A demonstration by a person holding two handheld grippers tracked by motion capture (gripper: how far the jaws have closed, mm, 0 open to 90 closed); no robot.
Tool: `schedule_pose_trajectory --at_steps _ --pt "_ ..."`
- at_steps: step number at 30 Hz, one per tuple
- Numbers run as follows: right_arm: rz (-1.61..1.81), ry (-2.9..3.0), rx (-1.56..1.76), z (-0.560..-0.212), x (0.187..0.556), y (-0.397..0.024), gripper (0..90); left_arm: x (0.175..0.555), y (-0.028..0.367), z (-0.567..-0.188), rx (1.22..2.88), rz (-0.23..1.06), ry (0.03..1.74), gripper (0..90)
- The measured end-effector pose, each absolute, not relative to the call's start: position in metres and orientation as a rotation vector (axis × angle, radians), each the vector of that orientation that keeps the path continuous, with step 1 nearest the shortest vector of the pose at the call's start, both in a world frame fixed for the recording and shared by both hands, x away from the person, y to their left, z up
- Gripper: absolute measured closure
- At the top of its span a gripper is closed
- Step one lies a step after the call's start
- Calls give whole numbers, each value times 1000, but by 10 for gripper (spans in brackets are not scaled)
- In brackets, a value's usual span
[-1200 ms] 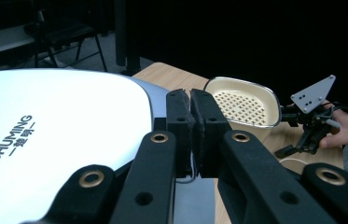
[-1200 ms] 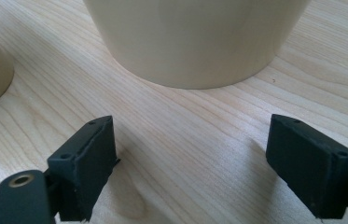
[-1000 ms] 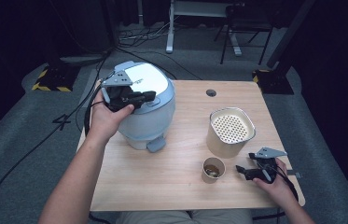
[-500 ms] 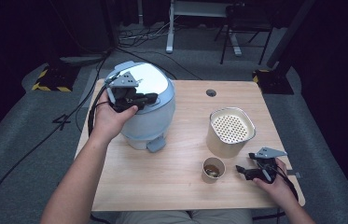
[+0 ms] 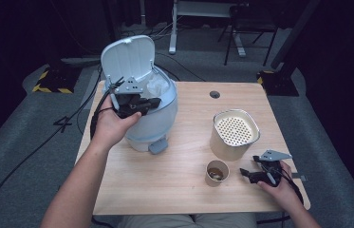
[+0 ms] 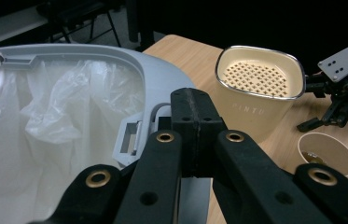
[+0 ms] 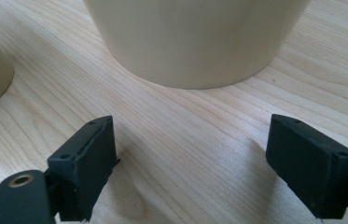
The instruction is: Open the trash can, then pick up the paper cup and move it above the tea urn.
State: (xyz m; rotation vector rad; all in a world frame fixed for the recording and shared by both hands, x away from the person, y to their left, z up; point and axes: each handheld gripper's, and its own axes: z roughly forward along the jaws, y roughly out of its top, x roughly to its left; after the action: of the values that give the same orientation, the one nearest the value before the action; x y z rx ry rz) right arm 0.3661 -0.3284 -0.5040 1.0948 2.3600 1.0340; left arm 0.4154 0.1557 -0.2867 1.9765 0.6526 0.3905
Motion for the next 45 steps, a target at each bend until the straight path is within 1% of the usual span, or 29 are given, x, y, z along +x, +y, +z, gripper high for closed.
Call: schedule_pose_trajectory --at_steps 1,2,6,8,10,14,19,25,27,29,31,32,37,39,41,45 --pt "1034 2360 1095 -504 366 -328 161 415 156 -287 1976 390 653 899" --pt "1034 2360 1095 -504 366 -328 161 415 156 -287 1969 360 630 876" --pt "1034 2360 1095 -504 366 -328 161 410 155 -286 1953 371 618 684" --pt "1034 2361 1094 -504 366 -328 161 408 155 -285 1936 355 605 674" --pt "1037 2361 1094 -504 366 -328 161 401 155 -283 1911 336 579 621" --pt "1034 2361 1094 -504 366 -328 161 388 157 -283 1898 318 551 580" --pt "1035 2361 1094 -504 366 -328 161 376 156 -287 1919 311 535 569" --pt "1037 2361 1094 -504 366 -328 161 358 154 -302 1944 301 523 570" --pt "1037 2361 1094 -504 366 -328 161 356 155 -304 1943 298 521 556" --pt "1037 2361 1093 -504 366 -328 161 347 155 -315 1942 281 523 535" --pt "1037 2361 1094 -504 366 -328 161 345 156 -318 1945 278 524 523" --pt "1037 2361 1094 -504 366 -328 161 340 155 -330 1960 276 533 515" --pt "1030 2363 1089 -504 366 -328 152 332 157 -357 1976 246 559 492" --pt "1032 2363 1088 -504 365 -328 152 331 157 -361 1973 241 566 481" --pt "1018 2343 1116 -504 362 -328 151 329 157 -379 1977 220 595 477" --pt "1009 2356 1115 -502 361 -327 189 328 157 -391 1978 205 614 470"
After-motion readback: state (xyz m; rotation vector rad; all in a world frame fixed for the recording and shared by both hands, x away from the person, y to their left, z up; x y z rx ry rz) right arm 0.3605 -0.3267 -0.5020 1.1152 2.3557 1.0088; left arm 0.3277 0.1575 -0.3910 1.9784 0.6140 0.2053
